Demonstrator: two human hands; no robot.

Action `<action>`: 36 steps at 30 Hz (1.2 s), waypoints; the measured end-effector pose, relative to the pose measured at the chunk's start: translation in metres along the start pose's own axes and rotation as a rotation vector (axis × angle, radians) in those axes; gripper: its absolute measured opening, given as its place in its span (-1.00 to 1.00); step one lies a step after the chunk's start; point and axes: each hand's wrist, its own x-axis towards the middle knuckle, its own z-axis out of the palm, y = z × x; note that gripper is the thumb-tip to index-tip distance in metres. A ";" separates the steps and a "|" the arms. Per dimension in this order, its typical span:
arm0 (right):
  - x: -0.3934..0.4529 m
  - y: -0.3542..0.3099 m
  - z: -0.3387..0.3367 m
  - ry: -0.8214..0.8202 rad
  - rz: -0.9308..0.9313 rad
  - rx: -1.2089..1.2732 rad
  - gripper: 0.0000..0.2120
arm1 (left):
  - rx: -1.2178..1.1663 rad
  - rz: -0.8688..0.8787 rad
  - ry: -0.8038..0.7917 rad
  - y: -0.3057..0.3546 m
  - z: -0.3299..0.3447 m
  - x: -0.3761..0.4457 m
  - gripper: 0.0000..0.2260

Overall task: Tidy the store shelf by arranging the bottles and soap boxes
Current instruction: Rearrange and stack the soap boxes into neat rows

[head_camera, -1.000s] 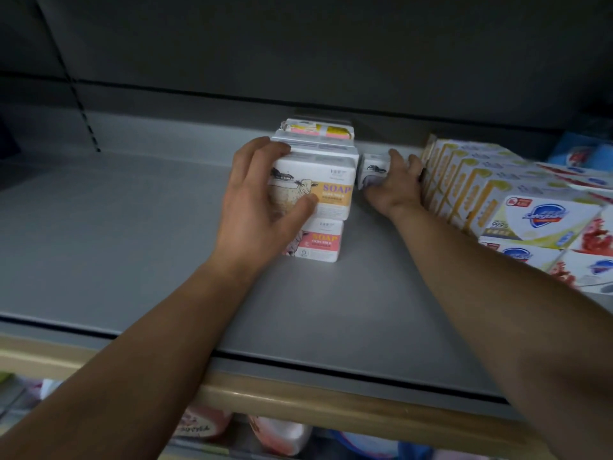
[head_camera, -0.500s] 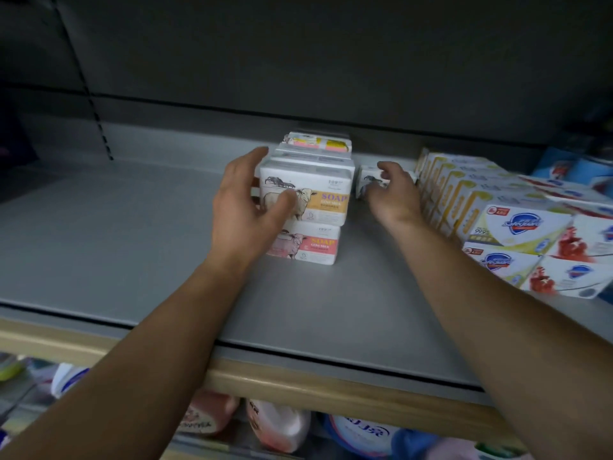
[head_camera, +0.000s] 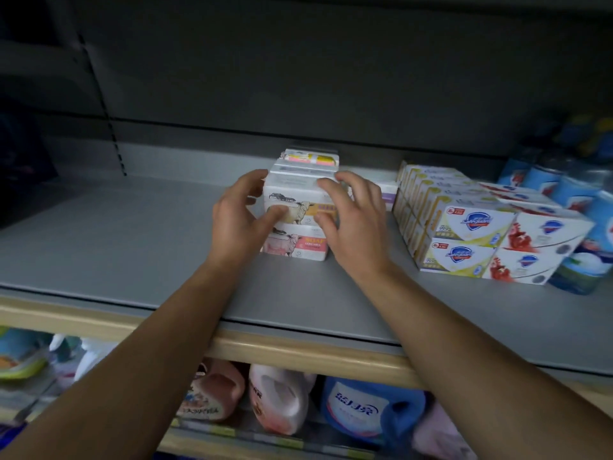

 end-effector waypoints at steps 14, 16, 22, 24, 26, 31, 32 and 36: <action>-0.062 0.032 -0.072 -0.251 0.129 0.428 -0.29 | -0.527 -0.524 -0.284 0.057 0.010 -0.050 -0.84; -0.075 0.039 -0.074 -0.322 0.286 0.543 -0.35 | -0.587 -0.608 -0.328 0.055 0.015 -0.061 -0.88; -0.074 0.047 -0.076 -0.364 0.672 0.656 -0.52 | -0.430 -0.564 -0.351 0.048 0.021 -0.071 -0.38; -0.073 0.048 -0.075 -0.363 0.694 0.639 -0.59 | -0.324 -0.536 -0.370 0.048 0.022 -0.072 -0.28; -0.074 0.050 -0.073 -0.374 0.682 0.613 -0.62 | -0.310 -0.539 -0.356 0.048 0.022 -0.072 -0.34; -0.073 0.049 -0.074 -0.330 0.678 0.762 -0.74 | -0.401 -0.548 -0.399 0.053 0.021 -0.074 -0.59; -0.075 0.052 -0.073 -0.327 0.644 0.790 -0.68 | -0.409 -0.538 -0.401 0.054 0.022 -0.075 -0.62; -0.081 0.053 -0.072 -0.337 0.420 0.768 -0.31 | -0.398 -0.448 -0.347 0.056 0.020 -0.076 -0.73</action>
